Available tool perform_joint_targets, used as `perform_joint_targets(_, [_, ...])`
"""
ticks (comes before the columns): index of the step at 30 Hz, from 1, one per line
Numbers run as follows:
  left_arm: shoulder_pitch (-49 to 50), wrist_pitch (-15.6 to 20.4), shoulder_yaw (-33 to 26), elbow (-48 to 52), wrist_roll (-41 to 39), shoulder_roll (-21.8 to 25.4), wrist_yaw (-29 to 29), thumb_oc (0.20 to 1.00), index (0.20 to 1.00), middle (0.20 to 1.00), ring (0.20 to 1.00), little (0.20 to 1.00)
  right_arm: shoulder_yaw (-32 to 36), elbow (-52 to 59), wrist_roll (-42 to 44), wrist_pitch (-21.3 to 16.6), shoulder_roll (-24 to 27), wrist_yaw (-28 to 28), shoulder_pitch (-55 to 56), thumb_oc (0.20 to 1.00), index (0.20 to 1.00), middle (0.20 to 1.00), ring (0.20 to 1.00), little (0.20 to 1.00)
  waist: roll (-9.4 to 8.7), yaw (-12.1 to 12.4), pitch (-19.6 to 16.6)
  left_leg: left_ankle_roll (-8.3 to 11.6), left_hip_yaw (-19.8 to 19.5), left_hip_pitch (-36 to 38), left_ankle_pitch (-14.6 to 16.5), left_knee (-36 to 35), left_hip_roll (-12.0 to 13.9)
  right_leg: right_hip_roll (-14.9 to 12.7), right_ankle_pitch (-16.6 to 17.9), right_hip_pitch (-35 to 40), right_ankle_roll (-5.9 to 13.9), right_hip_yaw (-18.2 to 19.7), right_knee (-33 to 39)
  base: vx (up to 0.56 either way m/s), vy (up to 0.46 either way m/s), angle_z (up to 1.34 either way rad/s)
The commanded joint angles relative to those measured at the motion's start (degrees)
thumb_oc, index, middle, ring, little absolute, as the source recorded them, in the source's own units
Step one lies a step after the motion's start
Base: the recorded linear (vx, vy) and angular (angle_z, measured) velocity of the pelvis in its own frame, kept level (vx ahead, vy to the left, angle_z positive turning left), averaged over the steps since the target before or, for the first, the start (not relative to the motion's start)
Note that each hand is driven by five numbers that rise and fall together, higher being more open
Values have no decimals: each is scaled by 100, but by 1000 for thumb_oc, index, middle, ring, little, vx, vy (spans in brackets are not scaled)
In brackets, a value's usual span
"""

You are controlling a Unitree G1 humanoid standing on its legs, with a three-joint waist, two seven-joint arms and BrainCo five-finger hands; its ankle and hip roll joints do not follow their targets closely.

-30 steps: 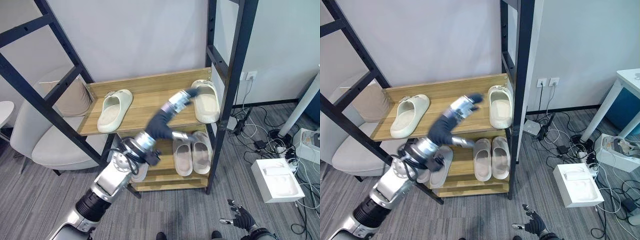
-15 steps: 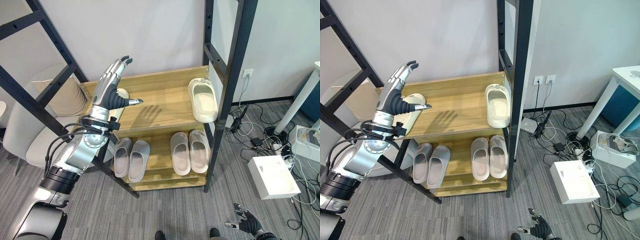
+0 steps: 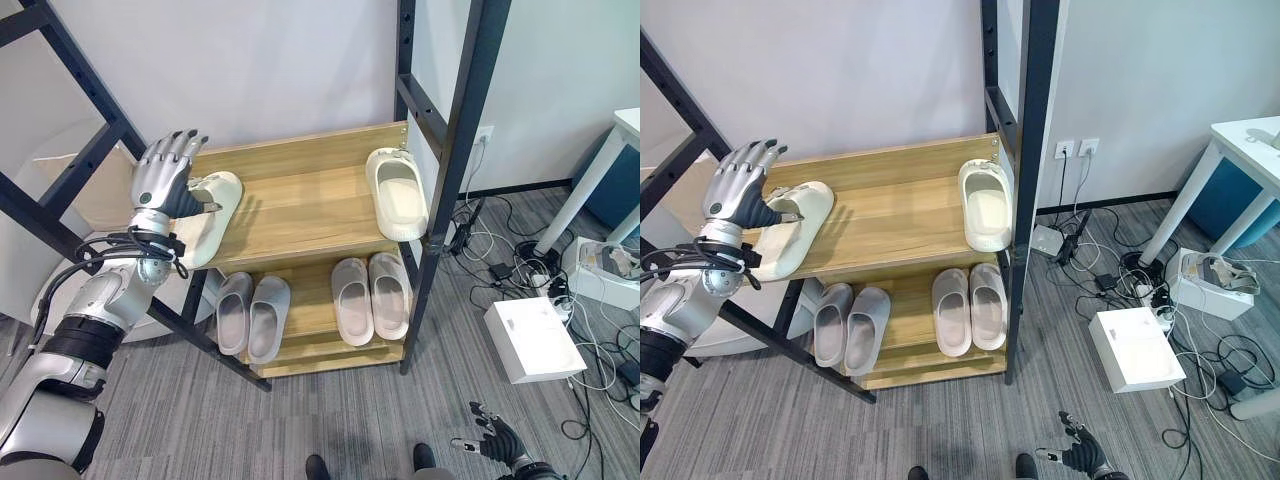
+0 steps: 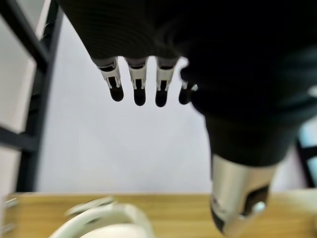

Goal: Arrange the slippers neatly on the shoe rack.

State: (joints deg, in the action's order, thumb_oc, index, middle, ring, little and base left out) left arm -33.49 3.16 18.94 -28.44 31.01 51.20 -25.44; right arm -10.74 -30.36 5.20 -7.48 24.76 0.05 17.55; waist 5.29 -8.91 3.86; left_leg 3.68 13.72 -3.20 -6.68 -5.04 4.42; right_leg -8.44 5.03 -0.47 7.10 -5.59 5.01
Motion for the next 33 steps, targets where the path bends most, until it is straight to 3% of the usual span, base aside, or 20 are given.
perform_joint_targets(1, [-1225,-232,131,-624,280,484,-305,1000,1000,1000,1000,1000,-109,514,183,-321,185,-48,-243,1000,1000,1000,1000,1000,-236,-76,169,169,-22,352,516,4,-97,-123,-194,-15,384,92,-1,0,0,0])
perform_joint_targets(5, [-1444,-331,375,-954,374,607,-306,1000,1000,1000,1000,1000,-91,591,213,-344,213,-82,-222,1000,1000,1000,1000,1000,-266,-116,191,157,29,271,513,4,-101,-113,-153,-128,406,126,-1,-7,19,-7])
perform_joint_targets(14, [-2035,-500,879,-1960,262,413,-317,1000,1000,1000,1000,1000,-91,677,310,-352,194,-164,-229,1000,1000,1000,1000,1000,-369,-242,254,115,191,116,525,4,-108,-115,-9,-442,460,367,-1,-10,33,-9])
perform_joint_targets(15, [-2248,-601,1055,-2323,295,422,-340,890,890,890,890,890,-104,720,352,-372,206,-179,-252,1000,1000,1000,1000,1000,-392,-298,259,103,278,73,524,4,-115,-109,45,-552,483,471,-1,-8,56,-30])
perform_joint_targets(19, [-2519,-672,1298,-2851,278,487,-285,934,934,934,934,934,-91,771,440,-386,222,-175,-239,1000,1000,1000,1000,1000,-421,-364,271,97,382,32,530,4,-107,-104,109,-689,509,578,-1,4,34,-28])
perform_joint_targets(20, [-2549,-664,1326,-2912,273,497,-272,893,893,893,893,893,-89,782,457,-383,220,-168,-230,1000,1000,1000,1000,1000,-424,-374,279,98,398,23,527,4,-109,-100,115,-709,511,593,-1,6,29,-19])
perform_joint_targets(21, [-2625,-680,1402,-2900,307,545,-242,598,598,598,598,598,-78,804,473,-383,236,-155,-211,1000,1000,1000,1000,1000,-424,-385,285,98,416,11,527,4,-112,-101,129,-734,515,606,-1,3,24,-11])
perform_joint_targets(22, [-2660,-671,1427,-2894,293,564,-208,429,429,429,429,429,-66,813,500,-374,229,-155,-200,1000,1000,1000,1000,1000,-427,-384,295,98,421,-2,523,4,-113,-104,135,-752,522,611,-1,3,18,-6])
perform_joint_targets(23, [-2665,-655,1421,-2942,268,564,-217,200,200,200,200,200,-69,825,508,-373,221,-159,-199,1000,1000,1000,1000,1000,-435,-387,299,98,426,-13,522,4,-112,-107,138,-767,526,616,-1,7,14,-4])
perform_joint_targets(33, [-2445,-510,1377,-2154,357,507,-161,200,200,200,200,200,-137,868,466,-365,173,-134,-210,1000,1000,1000,1000,1000,-415,-320,332,86,385,34,563,4,-148,-141,100,-716,524,595,-1,3,2,-1])
